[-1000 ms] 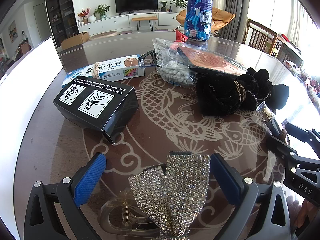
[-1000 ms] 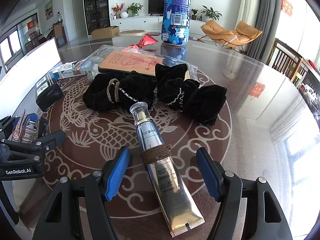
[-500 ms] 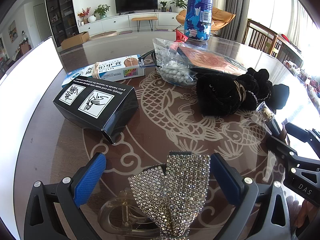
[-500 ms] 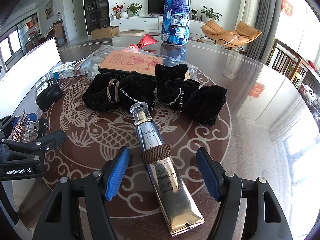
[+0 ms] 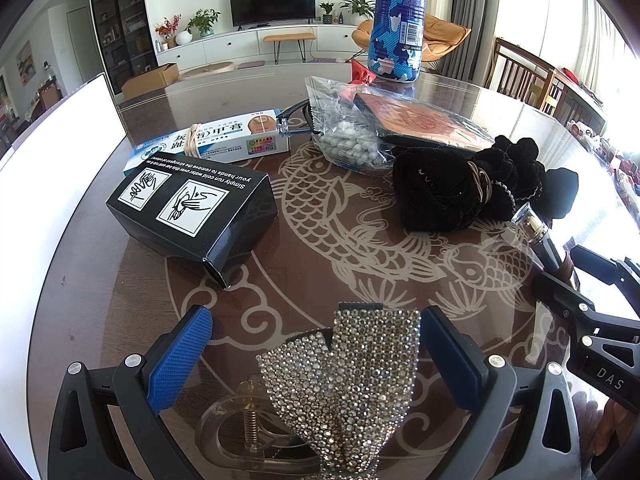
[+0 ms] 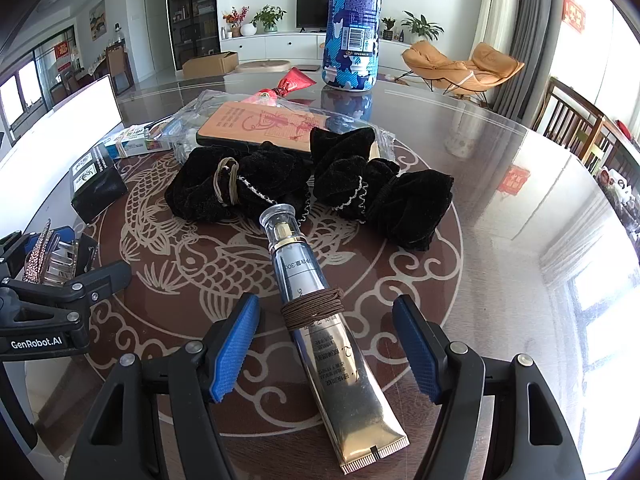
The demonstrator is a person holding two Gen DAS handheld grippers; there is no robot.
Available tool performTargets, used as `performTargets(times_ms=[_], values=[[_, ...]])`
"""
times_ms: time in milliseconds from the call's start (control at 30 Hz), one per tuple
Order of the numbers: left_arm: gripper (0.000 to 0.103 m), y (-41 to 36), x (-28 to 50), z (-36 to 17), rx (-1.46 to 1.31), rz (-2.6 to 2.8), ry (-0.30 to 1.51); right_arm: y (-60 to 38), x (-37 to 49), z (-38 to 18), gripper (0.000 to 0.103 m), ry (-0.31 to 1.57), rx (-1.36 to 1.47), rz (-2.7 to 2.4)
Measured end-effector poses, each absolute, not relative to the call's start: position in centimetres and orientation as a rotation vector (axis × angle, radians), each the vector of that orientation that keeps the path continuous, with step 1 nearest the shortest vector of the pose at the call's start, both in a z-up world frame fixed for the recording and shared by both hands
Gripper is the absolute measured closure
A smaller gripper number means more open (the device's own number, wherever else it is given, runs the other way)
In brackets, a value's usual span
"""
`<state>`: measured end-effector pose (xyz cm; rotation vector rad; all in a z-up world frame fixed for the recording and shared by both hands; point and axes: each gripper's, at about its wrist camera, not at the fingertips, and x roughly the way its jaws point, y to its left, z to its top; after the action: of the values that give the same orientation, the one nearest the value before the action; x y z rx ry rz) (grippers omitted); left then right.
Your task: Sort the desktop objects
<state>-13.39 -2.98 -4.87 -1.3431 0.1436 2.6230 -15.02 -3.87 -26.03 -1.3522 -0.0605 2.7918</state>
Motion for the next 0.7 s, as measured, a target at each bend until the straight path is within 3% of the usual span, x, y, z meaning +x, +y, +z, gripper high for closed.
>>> performTargets(times_ms=[700], values=[[0.000,-2.99,-13.39,-4.86,-1.343,2.623,0.143,-3.81,-15.10,-26.07,0.033,-0.035,-1.362,2.796]])
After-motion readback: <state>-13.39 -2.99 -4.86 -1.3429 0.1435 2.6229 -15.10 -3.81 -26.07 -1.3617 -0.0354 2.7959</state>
